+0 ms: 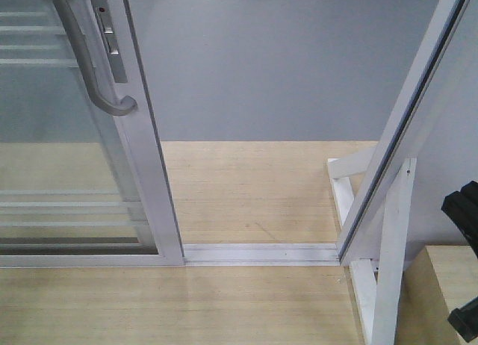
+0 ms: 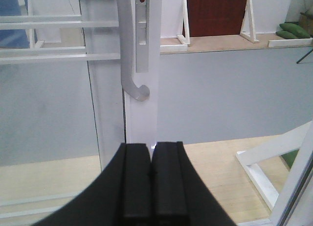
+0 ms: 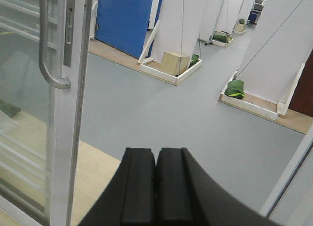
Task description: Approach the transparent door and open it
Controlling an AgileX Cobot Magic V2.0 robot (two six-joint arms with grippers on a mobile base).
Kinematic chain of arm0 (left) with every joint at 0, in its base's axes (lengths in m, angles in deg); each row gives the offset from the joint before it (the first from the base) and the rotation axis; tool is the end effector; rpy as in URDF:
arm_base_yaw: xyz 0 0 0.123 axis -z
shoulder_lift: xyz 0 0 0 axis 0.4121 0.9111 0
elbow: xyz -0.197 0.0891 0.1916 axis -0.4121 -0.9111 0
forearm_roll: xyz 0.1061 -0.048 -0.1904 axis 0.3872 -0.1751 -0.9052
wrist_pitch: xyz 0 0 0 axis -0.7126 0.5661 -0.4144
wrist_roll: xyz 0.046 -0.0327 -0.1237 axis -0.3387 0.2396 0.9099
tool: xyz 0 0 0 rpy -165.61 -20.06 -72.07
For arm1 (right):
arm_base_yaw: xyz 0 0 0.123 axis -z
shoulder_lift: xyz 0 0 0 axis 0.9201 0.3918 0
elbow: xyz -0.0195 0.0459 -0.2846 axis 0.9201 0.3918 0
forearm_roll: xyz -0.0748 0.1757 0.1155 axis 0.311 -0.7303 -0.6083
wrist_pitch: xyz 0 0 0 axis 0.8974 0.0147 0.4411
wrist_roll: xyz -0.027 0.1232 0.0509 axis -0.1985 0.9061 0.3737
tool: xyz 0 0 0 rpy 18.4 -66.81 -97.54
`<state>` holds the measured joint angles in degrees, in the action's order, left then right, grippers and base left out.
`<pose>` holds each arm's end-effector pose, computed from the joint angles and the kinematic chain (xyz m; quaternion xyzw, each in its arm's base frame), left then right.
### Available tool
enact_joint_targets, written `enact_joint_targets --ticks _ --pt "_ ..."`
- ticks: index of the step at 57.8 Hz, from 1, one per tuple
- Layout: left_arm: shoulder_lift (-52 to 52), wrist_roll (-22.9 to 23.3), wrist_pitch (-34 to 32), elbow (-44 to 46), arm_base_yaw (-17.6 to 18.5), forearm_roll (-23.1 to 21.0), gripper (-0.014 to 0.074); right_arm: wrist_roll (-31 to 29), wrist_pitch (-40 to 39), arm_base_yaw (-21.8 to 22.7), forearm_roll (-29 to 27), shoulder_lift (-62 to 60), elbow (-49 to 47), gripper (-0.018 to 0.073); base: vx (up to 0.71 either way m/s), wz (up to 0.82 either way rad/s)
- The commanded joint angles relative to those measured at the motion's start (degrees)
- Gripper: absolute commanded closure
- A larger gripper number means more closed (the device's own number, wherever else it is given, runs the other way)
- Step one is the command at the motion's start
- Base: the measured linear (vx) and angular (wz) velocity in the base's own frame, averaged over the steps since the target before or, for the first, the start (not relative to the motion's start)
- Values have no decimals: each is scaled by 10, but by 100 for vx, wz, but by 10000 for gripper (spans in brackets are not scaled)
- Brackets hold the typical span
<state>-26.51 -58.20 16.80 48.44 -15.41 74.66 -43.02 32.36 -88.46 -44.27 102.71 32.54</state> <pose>0.0672 -0.0128 0.2342 0.0464 0.7720 -0.0709 0.6300 0.0770 0.0371 0.2706 -0.2308 0.7111 0.0711 0.6603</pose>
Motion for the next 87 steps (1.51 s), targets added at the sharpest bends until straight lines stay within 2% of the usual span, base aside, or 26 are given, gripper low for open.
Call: enact_joint_targets --ticks 1,22,31,34,40,45,87 --pt "5 -1 -42 17 3 -6 596 -1 -43 1 0 5 -17 559 0 0" --pt "-8 -5 -37 15 3 0 596 -1 -42 1 0 5 -17 559 0 0" --pt "-67 -5 -45 -60 3 8 596 -1 -43 1 0 5 -17 559 0 0" --pt "-91 0 -64 -102 3 -1 596 -1 -43 1 0 5 -17 559 0 0" --pt "-88 1 -146 -163 3 -28 596 -1 -43 1 0 5 -17 559 0 0" --pt "-88 -14 -128 -155 3 -25 596 -1 -43 1 0 5 -17 559 0 0" --pt "-88 -14 -128 -155 3 -30 596 -1 -43 1 0 5 -17 559 0 0"
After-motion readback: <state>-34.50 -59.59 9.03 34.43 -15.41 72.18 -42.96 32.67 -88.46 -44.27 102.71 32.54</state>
